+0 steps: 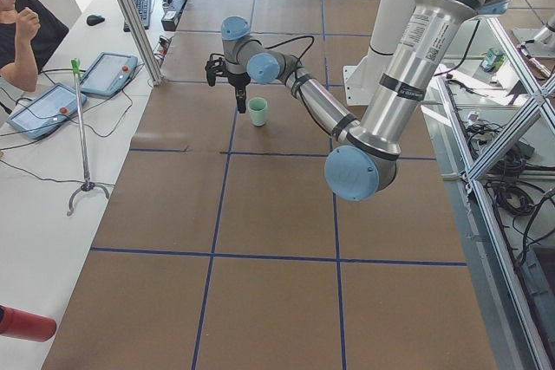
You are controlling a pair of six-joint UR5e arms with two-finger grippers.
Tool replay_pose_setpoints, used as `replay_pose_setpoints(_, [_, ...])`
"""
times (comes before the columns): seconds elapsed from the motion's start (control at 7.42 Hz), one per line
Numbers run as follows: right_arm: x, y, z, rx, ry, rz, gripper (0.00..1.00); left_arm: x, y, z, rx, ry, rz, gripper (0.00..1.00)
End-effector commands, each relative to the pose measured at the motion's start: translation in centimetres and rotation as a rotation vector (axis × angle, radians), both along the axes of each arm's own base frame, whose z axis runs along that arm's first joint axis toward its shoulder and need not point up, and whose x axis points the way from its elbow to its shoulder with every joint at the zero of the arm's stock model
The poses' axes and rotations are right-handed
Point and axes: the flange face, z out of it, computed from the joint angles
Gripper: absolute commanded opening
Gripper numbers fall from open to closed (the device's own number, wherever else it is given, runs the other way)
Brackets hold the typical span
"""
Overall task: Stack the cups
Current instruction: 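Open the left gripper and withdraw it away from the stacked cups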
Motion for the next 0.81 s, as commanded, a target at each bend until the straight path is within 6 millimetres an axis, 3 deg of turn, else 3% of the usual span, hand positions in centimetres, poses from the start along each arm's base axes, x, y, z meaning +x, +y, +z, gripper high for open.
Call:
replay_pose_setpoints(0.0, [0.0,0.0,0.0,-0.001,0.0,0.0,1.0,-11.1,-0.9,7.8,0.113,-0.121,0.084,1.0])
replay_pose_setpoints(0.13, [0.0,0.0,0.0,0.0,0.0,0.0,1.0,-16.3,-1.3,11.7,0.185,-0.17,0.152,1.0])
replay_pose_setpoints(0.27, [0.0,0.0,0.0,-0.001,0.0,0.0,1.0,-20.2,-1.9,16.3,0.155,-0.169,0.162,1.0])
replay_pose_setpoints(0.4, [0.0,0.0,0.0,-0.001,0.0,0.0,1.0,-23.8,-1.2,20.1,0.123,-0.145,0.154,1.0])
replay_pose_setpoints(0.54, [0.0,0.0,0.0,-0.001,0.0,0.0,1.0,-25.9,-0.3,24.0,0.095,-0.15,0.165,1.0])
replay_pose_setpoints(0.67, [0.0,0.0,0.0,0.0,0.0,0.0,1.0,-28.0,0.4,26.5,0.046,-0.149,0.132,1.0])
